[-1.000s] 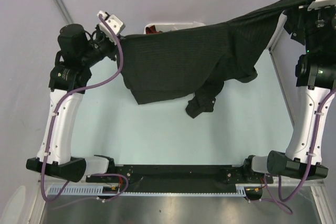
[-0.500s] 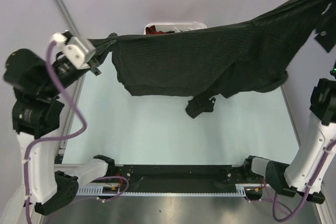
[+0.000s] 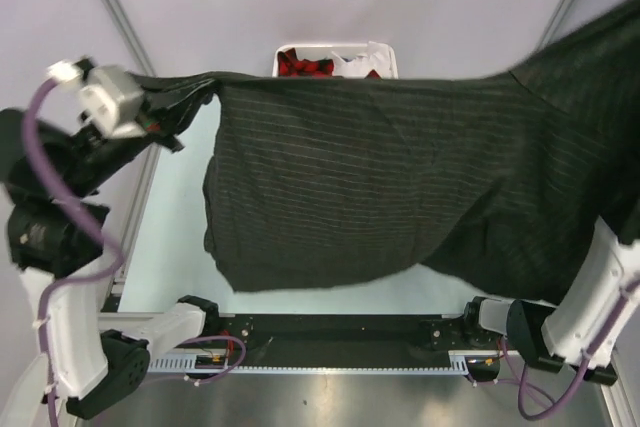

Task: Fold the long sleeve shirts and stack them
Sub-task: Flatten the shirt out

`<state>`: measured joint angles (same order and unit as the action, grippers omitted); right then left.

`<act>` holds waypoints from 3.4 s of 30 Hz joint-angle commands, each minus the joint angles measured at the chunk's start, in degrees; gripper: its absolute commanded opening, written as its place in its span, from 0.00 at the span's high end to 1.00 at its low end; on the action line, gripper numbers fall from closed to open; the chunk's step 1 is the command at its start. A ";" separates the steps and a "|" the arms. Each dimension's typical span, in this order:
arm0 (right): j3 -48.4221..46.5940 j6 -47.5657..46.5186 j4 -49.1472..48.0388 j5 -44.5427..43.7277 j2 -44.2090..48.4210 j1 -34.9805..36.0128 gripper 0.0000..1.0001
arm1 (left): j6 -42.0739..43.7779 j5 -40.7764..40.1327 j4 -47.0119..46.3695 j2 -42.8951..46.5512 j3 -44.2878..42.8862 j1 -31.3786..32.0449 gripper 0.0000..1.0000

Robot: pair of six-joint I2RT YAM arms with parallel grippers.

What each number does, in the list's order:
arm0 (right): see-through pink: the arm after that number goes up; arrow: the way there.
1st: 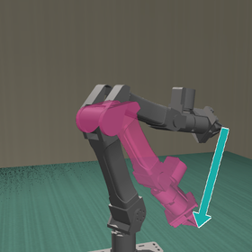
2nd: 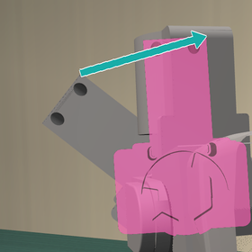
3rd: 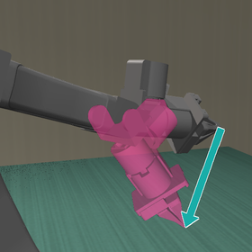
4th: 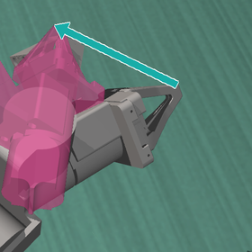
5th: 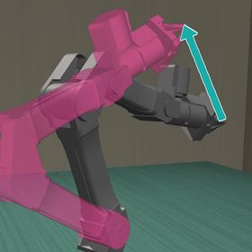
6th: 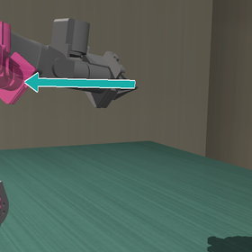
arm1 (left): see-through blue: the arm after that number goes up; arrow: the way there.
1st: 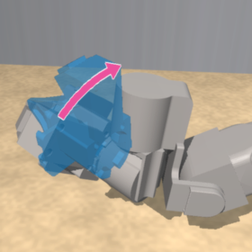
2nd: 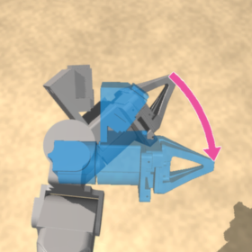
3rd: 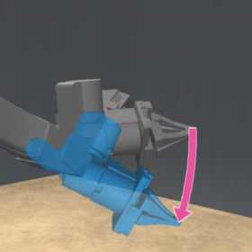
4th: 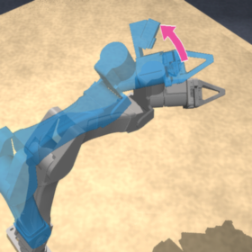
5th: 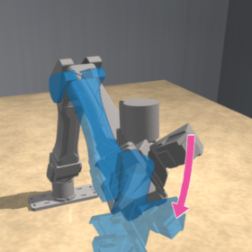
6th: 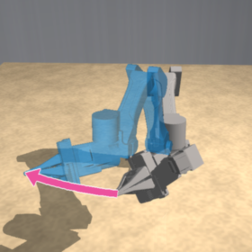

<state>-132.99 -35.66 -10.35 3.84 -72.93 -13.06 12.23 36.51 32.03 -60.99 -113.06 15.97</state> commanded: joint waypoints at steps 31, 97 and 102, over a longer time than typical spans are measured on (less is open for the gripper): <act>40.53 -16.29 42.27 -13.77 -33.40 40.84 1.00 | 12.82 -15.15 -6.10 -32.25 39.75 -10.87 1.00; 76.96 -32.09 75.75 26.67 11.36 18.13 0.25 | 37.68 -4.16 8.13 -6.37 62.05 13.55 0.29; 93.05 -32.02 71.80 21.14 22.29 36.83 0.30 | 44.01 -11.19 11.54 1.57 74.90 22.61 0.34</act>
<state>-48.95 -63.13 64.07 30.09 -51.55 13.47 47.27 30.00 38.57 -62.61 -44.91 34.74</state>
